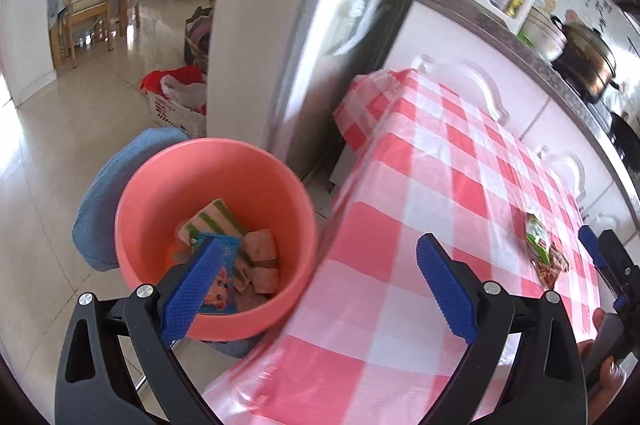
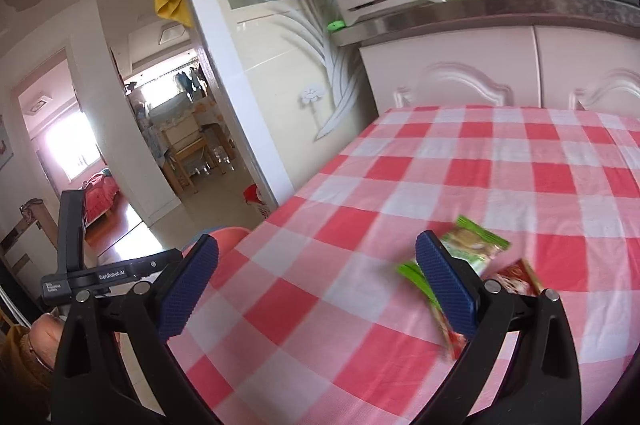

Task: Collect trash
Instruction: 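Move both open tools back over the two snack packets, then grasp the red printed snack packet with the right tool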

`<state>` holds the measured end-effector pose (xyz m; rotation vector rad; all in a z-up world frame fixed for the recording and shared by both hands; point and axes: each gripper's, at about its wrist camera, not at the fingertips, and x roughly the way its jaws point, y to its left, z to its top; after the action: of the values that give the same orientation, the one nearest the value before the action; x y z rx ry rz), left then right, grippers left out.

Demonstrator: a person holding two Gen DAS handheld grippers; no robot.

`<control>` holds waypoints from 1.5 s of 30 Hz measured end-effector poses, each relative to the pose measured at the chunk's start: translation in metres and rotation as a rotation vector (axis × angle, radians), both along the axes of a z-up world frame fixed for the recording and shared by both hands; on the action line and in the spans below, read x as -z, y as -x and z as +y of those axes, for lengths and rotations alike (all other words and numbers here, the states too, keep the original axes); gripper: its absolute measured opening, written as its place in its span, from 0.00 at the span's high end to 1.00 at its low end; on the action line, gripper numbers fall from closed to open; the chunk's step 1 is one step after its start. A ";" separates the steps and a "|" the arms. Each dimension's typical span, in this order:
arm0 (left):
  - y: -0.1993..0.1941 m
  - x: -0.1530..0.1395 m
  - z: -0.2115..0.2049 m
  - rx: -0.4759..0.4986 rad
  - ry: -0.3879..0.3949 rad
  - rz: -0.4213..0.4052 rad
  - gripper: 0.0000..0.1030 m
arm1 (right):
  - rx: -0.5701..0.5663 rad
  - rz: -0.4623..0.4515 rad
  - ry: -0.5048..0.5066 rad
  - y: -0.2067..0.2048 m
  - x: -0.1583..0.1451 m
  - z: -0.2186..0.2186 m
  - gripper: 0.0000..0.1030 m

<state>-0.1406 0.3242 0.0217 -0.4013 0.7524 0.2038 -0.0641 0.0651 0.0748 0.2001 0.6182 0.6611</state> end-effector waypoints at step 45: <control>-0.042 -0.017 -0.152 0.295 -0.059 0.092 0.07 | -0.053 0.177 0.405 -0.038 0.049 -0.048 0.04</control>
<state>-0.0983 0.1726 0.0384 -0.2223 0.8837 -0.0330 -0.0260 0.0170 0.0260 -0.1370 0.9154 0.5588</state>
